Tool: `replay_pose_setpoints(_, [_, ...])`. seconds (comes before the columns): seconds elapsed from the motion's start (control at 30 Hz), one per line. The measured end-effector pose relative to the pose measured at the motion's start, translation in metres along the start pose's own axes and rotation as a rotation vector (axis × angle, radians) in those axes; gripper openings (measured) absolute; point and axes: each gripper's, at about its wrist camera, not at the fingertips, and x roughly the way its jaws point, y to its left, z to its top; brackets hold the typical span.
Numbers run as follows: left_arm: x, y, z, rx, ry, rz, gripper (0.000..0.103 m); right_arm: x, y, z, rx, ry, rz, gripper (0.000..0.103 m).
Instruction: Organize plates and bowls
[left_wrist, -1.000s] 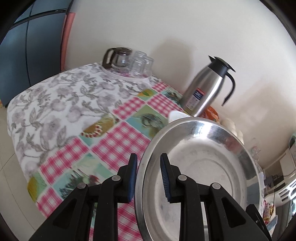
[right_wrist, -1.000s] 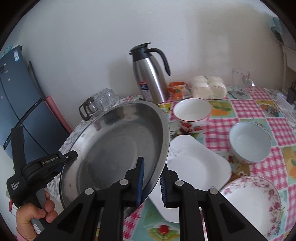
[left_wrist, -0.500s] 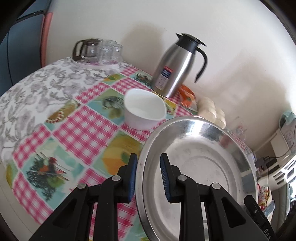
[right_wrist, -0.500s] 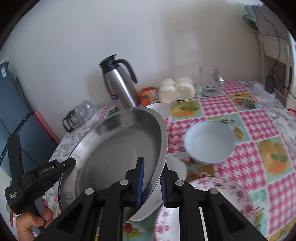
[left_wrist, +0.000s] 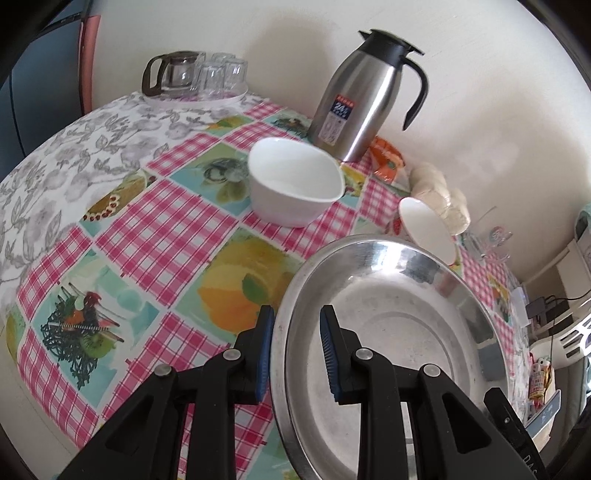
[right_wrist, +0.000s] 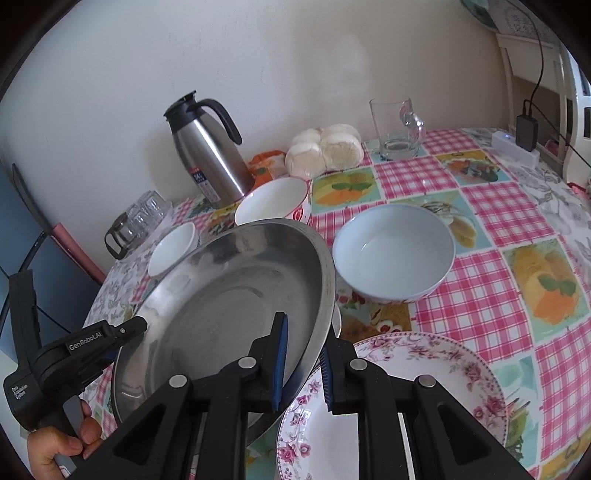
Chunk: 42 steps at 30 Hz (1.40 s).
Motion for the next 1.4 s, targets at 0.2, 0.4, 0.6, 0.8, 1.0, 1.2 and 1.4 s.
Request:
replay_pose_setpoints(0.2, [0.012, 0.006, -0.003, -0.002, 0.030, 0.028, 0.026, 0.014, 0.002, -0.005, -0.009, 0.034, -0.010, 0.018])
replay_pose_setpoints(0.4, [0.017, 0.005, -0.002, 0.016, 0.031, 0.043, 0.026, 0.025, 0.003, -0.007, -0.013, 0.055, -0.026, 0.018])
replay_pose_setpoints(0.6, [0.023, 0.007, -0.001, 0.025, 0.040, 0.056, 0.026, 0.033, 0.005, -0.008, -0.029, 0.070, -0.048, 0.018])
replay_pose_setpoints(0.8, [0.028, 0.005, -0.002, 0.048, 0.053, 0.057, 0.026, 0.043, 0.003, -0.012, -0.031, 0.108, -0.086, 0.018])
replay_pose_setpoints(1.0, [0.031, 0.000, -0.004, 0.075, 0.063, 0.058, 0.026, 0.046, -0.001, -0.012, -0.023, 0.112, -0.115, 0.018])
replay_pose_setpoints(1.2, [0.032, -0.001, -0.005, 0.088, 0.071, 0.054, 0.026, 0.045, -0.002, -0.010, -0.015, 0.101, -0.125, 0.018])
replay_pose_setpoints(1.4, [0.036, 0.004, -0.006, 0.058, 0.107, 0.060, 0.026, 0.046, 0.000, -0.011, -0.024, 0.116, -0.123, 0.018])
